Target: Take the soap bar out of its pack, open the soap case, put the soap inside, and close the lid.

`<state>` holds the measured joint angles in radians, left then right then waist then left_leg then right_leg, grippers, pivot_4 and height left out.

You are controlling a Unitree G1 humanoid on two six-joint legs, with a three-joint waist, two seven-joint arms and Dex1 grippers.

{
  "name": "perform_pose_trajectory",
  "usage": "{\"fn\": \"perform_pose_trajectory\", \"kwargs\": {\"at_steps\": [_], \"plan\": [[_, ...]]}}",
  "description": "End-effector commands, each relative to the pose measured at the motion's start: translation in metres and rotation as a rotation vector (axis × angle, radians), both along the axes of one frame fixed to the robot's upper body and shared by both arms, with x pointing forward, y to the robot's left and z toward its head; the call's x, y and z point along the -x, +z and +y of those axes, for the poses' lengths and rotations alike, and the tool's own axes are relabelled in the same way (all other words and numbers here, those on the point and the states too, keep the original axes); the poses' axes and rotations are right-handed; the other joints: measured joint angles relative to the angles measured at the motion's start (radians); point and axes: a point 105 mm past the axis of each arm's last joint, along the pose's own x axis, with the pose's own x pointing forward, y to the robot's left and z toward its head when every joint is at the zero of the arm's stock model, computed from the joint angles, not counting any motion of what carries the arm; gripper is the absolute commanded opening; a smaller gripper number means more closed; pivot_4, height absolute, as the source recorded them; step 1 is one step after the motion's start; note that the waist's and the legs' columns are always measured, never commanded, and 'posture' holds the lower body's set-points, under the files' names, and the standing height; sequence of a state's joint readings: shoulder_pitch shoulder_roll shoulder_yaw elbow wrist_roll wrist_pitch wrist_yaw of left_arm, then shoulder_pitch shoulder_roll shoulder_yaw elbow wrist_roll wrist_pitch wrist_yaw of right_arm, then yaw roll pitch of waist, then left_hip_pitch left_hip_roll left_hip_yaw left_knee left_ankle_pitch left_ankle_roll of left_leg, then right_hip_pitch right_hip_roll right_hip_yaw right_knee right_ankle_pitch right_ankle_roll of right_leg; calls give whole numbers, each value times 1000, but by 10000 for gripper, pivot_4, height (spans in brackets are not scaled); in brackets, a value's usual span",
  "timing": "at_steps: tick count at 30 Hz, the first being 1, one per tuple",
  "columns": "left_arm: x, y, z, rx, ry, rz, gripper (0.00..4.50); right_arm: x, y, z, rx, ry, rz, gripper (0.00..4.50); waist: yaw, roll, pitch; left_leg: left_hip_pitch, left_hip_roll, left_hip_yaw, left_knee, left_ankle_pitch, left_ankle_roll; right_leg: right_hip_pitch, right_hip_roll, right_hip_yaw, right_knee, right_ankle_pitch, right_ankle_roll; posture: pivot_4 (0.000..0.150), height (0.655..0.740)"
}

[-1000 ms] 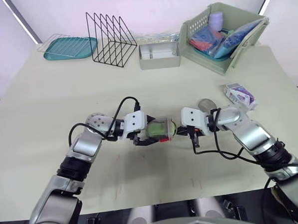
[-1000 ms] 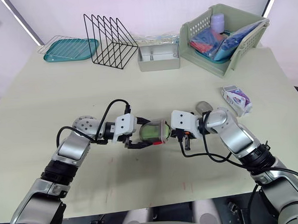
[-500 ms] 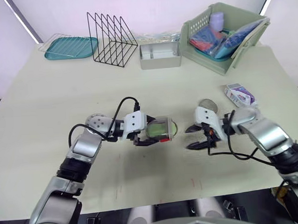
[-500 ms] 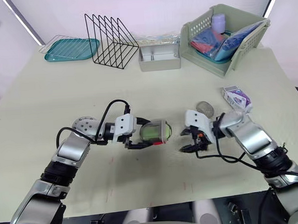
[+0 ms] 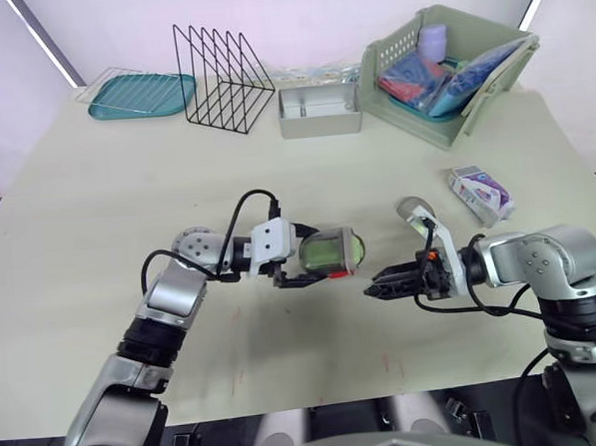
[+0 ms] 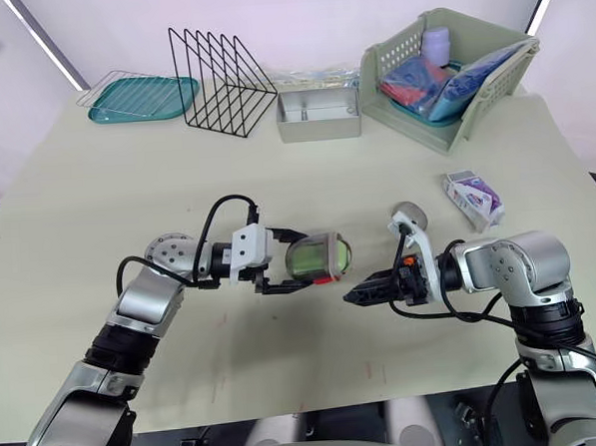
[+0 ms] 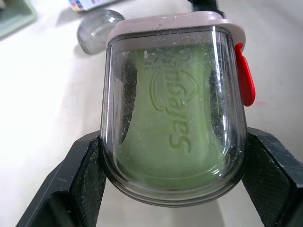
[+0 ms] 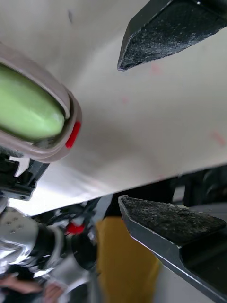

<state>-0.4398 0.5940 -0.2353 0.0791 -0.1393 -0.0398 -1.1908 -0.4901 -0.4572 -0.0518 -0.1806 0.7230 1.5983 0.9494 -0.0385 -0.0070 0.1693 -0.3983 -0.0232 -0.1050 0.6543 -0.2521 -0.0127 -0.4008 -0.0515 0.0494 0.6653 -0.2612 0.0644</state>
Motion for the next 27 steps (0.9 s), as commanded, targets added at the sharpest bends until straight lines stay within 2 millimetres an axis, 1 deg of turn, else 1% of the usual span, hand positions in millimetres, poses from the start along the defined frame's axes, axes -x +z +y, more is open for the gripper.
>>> {"fn": "perform_pose_trajectory", "kwargs": {"at_steps": [1,9,19,27], "plan": [[1,18,-5,44,-14,-98,36027,-7,12,3,-73,-30,7,44256,0,0,0,0,0,0,0,0,0,0,0,0,0,0,0,1500,7400],[5,16,-13,53,-25,-113,36027,-23,20,18,-150,-91,51,44256,-3,0,0,0,0,0,0,0,0,0,0,0,1,0,0,1500,7400],[5,16,-18,47,-38,-129,36027,-23,23,31,-168,-83,94,44256,-4,0,0,0,0,1,0,0,0,0,0,1,1,0,0,1500,7400],[4,16,-20,39,-46,-136,36027,-23,21,35,-153,-78,110,44256,-5,0,0,0,0,1,0,0,0,0,0,1,1,0,0,1500,7400]]}}
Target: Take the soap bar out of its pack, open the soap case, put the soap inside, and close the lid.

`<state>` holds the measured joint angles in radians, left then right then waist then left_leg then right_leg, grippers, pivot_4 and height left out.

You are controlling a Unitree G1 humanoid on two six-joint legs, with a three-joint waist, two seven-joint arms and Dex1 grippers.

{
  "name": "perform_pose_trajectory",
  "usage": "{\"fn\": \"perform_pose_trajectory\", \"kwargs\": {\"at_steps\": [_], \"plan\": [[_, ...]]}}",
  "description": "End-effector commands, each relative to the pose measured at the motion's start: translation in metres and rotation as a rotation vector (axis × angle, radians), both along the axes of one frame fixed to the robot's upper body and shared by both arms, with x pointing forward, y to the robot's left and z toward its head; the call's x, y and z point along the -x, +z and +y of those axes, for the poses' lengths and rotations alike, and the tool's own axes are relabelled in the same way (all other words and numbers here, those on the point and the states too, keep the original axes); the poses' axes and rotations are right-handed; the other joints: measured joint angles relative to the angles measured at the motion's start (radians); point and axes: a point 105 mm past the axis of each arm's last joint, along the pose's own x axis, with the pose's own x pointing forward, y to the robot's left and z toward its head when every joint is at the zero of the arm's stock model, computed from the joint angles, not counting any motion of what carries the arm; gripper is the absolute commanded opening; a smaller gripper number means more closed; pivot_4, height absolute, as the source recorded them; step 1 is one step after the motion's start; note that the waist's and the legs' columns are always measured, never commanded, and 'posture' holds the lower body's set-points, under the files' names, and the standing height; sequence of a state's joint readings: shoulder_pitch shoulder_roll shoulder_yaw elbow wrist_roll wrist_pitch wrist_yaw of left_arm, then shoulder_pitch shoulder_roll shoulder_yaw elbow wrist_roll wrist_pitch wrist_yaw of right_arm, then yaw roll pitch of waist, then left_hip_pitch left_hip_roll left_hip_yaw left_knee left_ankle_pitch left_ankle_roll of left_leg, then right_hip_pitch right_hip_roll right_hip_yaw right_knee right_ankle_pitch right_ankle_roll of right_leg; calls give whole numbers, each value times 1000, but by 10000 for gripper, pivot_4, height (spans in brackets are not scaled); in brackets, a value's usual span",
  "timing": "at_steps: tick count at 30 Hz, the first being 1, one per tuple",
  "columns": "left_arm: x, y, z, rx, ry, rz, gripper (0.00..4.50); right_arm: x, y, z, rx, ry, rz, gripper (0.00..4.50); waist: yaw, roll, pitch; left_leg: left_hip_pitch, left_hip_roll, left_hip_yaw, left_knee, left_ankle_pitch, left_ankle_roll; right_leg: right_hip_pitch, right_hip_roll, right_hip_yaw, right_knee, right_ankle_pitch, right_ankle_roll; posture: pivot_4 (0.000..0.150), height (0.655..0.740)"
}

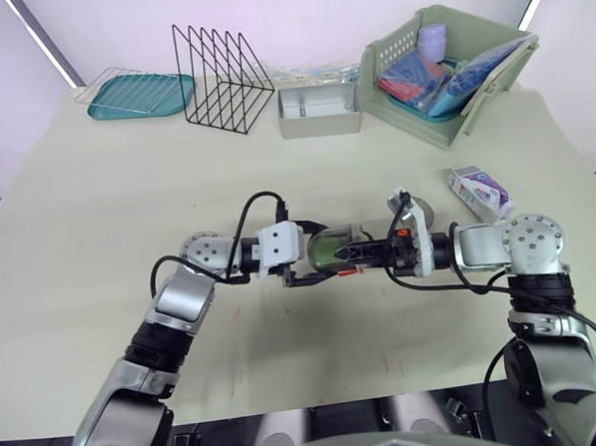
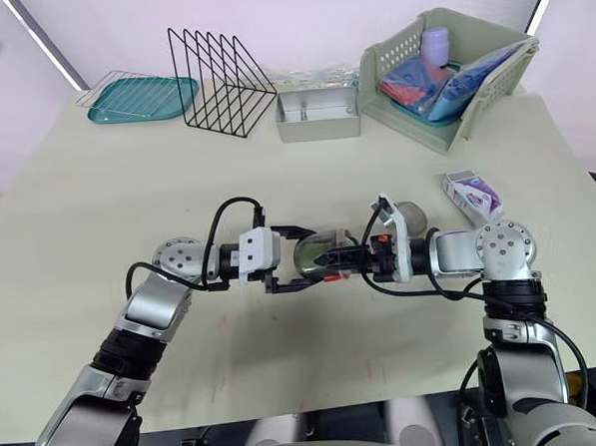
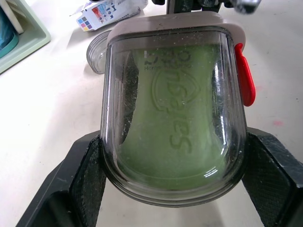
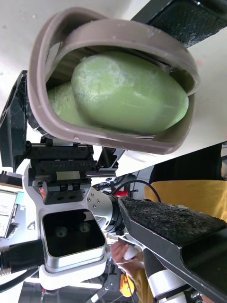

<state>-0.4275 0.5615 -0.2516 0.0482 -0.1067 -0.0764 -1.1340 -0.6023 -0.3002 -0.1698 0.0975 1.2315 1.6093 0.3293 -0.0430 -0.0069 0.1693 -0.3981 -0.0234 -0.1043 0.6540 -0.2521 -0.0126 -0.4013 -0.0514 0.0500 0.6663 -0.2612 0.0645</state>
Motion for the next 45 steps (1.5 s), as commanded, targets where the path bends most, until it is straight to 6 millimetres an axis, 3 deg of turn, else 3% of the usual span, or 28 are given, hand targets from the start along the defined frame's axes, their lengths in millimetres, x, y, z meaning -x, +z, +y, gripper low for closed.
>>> {"fn": "perform_pose_trajectory", "kwargs": {"at_steps": [1,7,10,13,14,31,32,39,45], "plan": [[2,14,-7,14,-39,-72,36027,3,9,5,-22,33,-21,44256,0,0,0,0,0,0,0,0,0,0,0,0,0,0,0,1500,7400],[2,14,-7,10,-36,-72,36027,3,5,7,-11,25,-11,44256,0,0,0,0,0,0,0,0,0,0,0,0,0,0,0,1500,7400],[1,15,-7,9,-34,-72,36027,1,2,6,1,11,-5,37706,1,0,0,0,0,0,0,0,0,0,0,0,0,0,0,1500,7400],[1,15,-8,9,-35,-72,36027,-2,0,6,12,-9,1,23400,0,0,0,0,0,0,0,0,0,0,0,0,0,0,0,1500,7400],[1,15,-8,8,-34,-73,36027,-3,0,5,18,-15,1,20435,0,0,0,0,0,0,0,0,0,0,0,0,0,0,0,1500,7400],[0,17,-6,40,-31,-52,36027,1,4,7,-8,8,-22,20373,0,0,0,0,0,0,0,0,0,0,0,0,0,0,0,1500,7400],[-1,18,-5,42,-31,-51,44957,1,5,8,-10,9,-23,20373,0,0,0,0,0,0,0,0,0,0,0,0,0,0,0,1500,7400],[0,21,2,32,-47,-33,45000,1,6,7,-13,7,-28,20372,0,0,0,0,0,0,0,0,0,0,0,0,0,0,0,1500,7400],[0,23,23,-13,-33,37,45000,-3,5,-1,27,-9,-42,20372,-2,0,0,0,0,1,-1,0,0,-1,1,1,0,0,0,1500,7400]]}}
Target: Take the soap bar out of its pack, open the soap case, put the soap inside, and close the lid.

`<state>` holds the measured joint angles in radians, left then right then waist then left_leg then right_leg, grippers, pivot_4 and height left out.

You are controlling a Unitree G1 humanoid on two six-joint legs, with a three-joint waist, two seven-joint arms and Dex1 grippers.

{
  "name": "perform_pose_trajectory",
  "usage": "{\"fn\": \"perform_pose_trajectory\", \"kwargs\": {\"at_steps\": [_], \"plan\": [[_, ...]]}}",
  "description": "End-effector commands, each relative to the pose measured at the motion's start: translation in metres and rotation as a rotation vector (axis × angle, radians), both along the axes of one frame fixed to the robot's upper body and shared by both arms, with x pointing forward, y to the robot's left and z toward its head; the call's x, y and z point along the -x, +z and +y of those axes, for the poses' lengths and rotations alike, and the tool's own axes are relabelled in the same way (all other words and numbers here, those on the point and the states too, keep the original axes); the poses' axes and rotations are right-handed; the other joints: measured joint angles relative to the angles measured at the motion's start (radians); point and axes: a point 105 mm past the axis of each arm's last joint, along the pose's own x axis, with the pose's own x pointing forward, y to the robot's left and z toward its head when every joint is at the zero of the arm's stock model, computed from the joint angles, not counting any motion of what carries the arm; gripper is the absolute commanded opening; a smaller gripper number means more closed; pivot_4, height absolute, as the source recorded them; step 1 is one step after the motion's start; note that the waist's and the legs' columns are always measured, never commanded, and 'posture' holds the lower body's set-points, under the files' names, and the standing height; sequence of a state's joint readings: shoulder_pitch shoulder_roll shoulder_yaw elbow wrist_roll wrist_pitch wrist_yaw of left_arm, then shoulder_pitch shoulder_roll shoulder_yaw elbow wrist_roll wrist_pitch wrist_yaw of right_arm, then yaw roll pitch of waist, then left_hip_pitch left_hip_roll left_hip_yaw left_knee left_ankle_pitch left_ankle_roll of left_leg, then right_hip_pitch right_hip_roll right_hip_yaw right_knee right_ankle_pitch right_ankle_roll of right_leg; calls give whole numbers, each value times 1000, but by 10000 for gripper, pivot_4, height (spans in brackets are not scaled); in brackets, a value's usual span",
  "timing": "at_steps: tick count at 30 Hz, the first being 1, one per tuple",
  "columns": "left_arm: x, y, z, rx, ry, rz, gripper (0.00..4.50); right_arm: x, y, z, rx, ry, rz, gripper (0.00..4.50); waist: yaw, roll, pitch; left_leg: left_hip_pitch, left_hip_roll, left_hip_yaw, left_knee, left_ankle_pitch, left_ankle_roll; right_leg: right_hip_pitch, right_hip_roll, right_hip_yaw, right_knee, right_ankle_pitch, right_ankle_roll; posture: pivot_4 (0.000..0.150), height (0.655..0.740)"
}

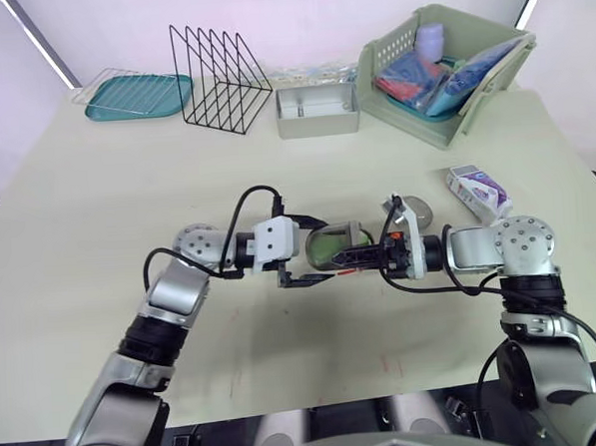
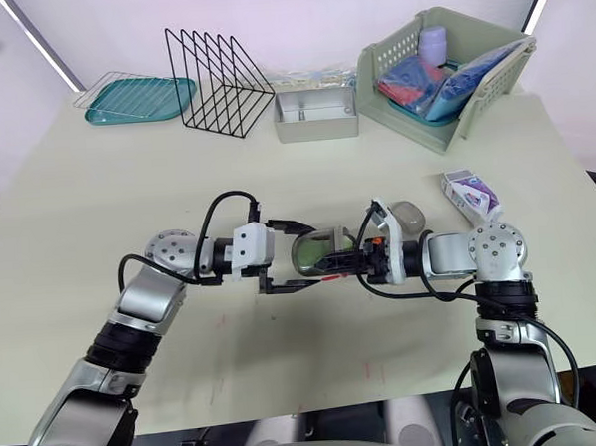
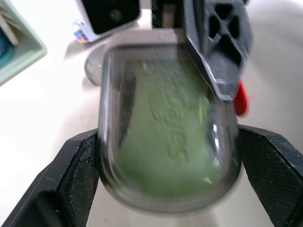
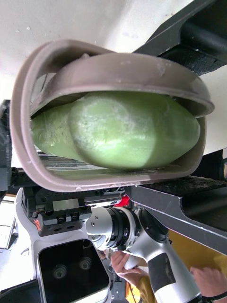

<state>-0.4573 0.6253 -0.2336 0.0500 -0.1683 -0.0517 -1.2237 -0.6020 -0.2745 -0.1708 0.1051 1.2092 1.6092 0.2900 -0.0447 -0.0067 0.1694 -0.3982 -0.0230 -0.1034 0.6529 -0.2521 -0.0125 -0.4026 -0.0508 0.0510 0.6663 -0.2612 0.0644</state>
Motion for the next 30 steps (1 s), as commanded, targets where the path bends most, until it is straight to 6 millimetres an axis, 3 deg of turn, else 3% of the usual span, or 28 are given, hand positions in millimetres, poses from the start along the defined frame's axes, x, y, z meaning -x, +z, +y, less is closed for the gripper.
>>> {"fn": "perform_pose_trajectory", "kwargs": {"at_steps": [1,5,9,13,20,30], "plan": [[-3,15,11,26,20,22,45000,-2,12,-6,12,6,-68,20372,0,0,0,0,0,0,0,0,0,0,0,0,0,0,0,1500,7400],[-7,23,11,61,41,77,45000,-8,22,-17,159,43,-208,20372,0,1,0,-1,0,1,0,0,0,-1,0,1,0,0,0,1500,7400],[-2,21,-3,79,19,130,45000,-6,45,-27,264,150,-350,20371,0,1,1,-1,0,2,0,0,0,-2,0,1,0,0,0,1500,7400],[-3,18,-14,82,12,131,45000,-5,50,-38,484,312,-559,20371,1,1,1,-2,1,1,0,0,0,-1,0,0,-2,0,0,1500,7400],[-2,18,-24,96,-3,124,45000,-20,58,-53,811,556,-862,20371,0,1,1,-2,1,2,0,0,0,-3,0,1,-2,0,0,1500,7400],[5,23,-34,128,-21,147,45000,-15,65,-28,977,804,-1023,20371,4,1,1,-8,1,1,1,0,0,-8,0,0,-1,0,0,1500,7400]]}}
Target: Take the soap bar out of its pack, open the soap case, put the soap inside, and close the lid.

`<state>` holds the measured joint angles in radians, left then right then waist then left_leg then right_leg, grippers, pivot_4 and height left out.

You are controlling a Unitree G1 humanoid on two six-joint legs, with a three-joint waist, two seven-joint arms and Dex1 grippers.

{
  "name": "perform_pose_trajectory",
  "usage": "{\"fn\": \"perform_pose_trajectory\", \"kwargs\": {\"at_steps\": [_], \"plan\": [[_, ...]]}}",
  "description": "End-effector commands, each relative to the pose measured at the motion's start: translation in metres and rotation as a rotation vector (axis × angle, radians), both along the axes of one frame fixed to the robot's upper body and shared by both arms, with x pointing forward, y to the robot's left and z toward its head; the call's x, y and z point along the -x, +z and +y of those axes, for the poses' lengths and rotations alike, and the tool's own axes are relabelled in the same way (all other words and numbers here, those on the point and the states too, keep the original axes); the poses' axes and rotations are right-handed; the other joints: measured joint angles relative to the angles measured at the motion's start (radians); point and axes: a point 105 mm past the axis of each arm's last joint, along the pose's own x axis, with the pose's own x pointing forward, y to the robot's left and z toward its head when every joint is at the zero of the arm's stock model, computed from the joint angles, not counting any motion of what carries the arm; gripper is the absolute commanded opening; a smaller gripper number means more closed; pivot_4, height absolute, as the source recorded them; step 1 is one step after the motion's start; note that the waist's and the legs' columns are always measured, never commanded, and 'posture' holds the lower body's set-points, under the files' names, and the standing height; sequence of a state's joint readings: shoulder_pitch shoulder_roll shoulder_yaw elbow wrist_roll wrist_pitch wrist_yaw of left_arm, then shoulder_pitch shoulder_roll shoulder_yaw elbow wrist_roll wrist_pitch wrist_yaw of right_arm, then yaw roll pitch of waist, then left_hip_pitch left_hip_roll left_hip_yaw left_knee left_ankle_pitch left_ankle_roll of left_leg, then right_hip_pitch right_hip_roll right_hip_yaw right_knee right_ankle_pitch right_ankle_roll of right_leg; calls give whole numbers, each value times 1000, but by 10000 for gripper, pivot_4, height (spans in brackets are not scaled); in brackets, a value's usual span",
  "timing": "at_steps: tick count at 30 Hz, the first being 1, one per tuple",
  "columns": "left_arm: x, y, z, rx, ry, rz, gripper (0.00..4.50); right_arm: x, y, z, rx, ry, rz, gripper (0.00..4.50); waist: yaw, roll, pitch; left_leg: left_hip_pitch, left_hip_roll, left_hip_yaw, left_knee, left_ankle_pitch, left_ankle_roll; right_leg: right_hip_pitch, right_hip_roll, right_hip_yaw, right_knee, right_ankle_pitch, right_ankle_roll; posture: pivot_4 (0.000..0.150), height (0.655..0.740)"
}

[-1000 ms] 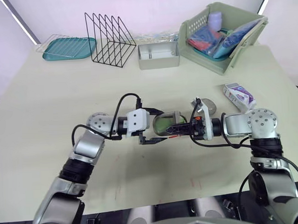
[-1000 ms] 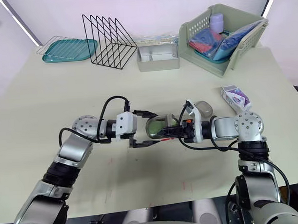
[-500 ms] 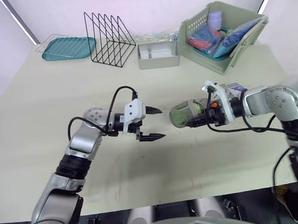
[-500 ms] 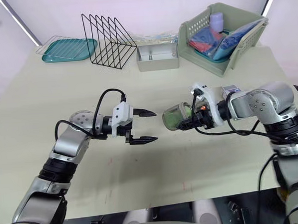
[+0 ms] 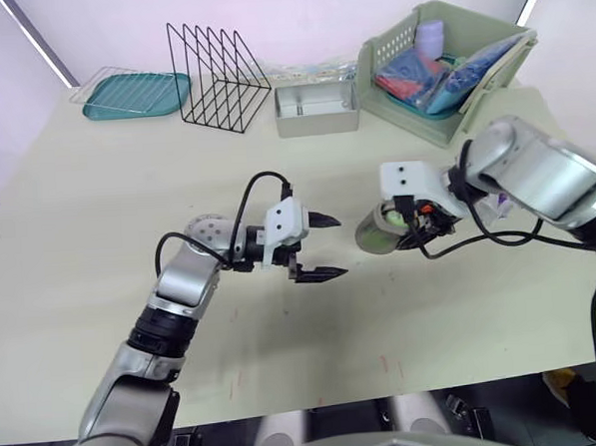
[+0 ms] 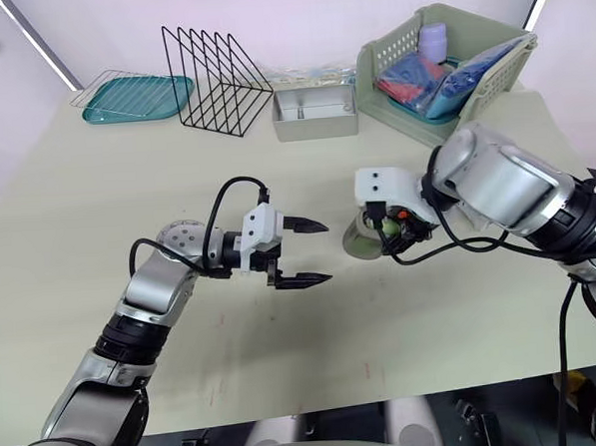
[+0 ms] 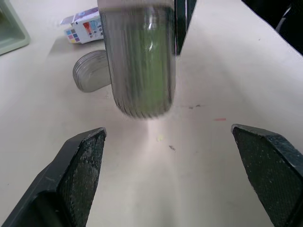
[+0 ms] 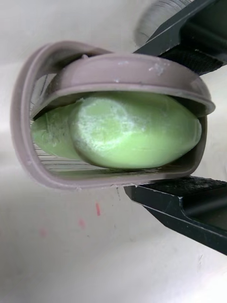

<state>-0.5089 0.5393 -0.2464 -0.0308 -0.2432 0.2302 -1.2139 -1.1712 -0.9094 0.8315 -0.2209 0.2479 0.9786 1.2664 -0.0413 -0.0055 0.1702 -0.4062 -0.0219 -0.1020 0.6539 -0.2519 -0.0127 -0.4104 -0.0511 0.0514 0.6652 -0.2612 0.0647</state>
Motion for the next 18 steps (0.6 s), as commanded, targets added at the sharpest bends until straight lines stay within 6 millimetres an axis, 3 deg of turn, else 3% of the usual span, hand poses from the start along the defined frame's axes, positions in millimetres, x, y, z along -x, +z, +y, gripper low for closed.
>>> {"fn": "perform_pose_trajectory", "kwargs": {"at_steps": [1,7,18], "plan": [[4,11,-6,31,-17,-27,45000,6,10,12,46,76,-61,20371,0,0,0,-1,0,0,1,0,0,-1,0,0,0,0,0,1500,7400],[3,10,-16,53,-4,-35,45000,10,-9,10,128,118,-36,20371,5,0,0,-9,-2,-8,10,0,0,-3,-2,-7,2,0,0,1500,7400],[2,0,-43,70,-2,-7,45000,3,-15,13,148,122,-30,20371,4,0,0,-9,-3,-9,12,0,0,-2,-2,-8,5,0,0,1500,7400]]}}
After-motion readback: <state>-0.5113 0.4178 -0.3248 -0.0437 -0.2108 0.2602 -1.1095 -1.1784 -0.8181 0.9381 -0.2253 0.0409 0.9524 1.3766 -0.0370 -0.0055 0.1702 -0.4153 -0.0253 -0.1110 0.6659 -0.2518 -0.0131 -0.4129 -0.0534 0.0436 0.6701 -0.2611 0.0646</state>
